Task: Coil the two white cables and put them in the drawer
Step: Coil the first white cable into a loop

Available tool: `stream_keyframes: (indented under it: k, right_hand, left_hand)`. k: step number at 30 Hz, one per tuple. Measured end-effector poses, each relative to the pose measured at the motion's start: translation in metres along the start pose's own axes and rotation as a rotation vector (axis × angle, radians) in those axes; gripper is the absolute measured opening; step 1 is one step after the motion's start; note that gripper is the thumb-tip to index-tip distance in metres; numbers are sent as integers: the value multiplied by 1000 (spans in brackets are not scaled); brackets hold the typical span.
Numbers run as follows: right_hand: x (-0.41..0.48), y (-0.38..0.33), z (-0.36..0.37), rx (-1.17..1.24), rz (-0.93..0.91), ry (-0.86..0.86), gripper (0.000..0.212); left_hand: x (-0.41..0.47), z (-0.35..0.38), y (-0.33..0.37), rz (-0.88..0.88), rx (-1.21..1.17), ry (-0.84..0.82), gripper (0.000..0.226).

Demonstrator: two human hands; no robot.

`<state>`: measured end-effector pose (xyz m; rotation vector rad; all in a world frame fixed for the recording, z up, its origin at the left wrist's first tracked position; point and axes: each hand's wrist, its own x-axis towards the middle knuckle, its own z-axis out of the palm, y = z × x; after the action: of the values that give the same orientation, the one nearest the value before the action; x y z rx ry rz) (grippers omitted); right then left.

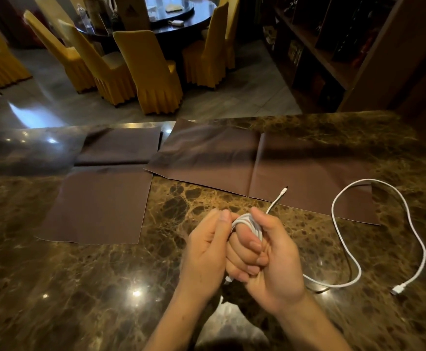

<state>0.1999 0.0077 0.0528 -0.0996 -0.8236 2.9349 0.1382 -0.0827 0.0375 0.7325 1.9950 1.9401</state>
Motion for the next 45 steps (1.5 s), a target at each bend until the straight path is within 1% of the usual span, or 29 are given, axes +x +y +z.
stream_keyframes:
  k: [4,7,9,15,19,23,26,29,31,35,39,42,45]
  right_hand:
    - [-1,-4,-6,27,30,-28,52]
    - [-1,-7,-9,46,58,-40,53]
    - [0,-8,-10,70,80,-72,53]
    - [5,-4,-11,14,144,-144,51]
    - [6,-10,-16,-159,146,-138,49]
    - [3,-15,-23,-229,179,-57,44]
    - [-1,-14,-24,-275,179,95,41]
    - [-2,-13,-27,-323,121,258,29]
    - [0,-13,-28,-310,108,298,27]
    - [13,-11,-19,-266,116,276,34]
    - [24,-10,-9,-324,119,249,47]
    - [28,-11,-8,-369,121,282,46]
    - [31,-13,-11,-295,71,323,44]
  left_hand:
    - [-6,-2,1,11,0,-38,32]
    - [-6,-9,5,10,15,-170,35]
    - [-5,-14,8,27,42,-205,34]
    - [-6,-23,9,85,230,-128,31]
    - [-8,-23,15,180,400,-86,28]
    - [-9,-16,11,156,433,-71,26]
    - [-13,-12,5,127,451,-49,25]
    - [-11,-15,-2,154,526,1,22]
    - [-7,-16,-4,162,546,0,22]
    - [2,-16,-4,98,470,42,31]
    - [8,-22,-3,0,350,64,32]
    - [11,-25,-1,-86,159,33,30]
    - [12,-24,3,-156,-17,27,32]
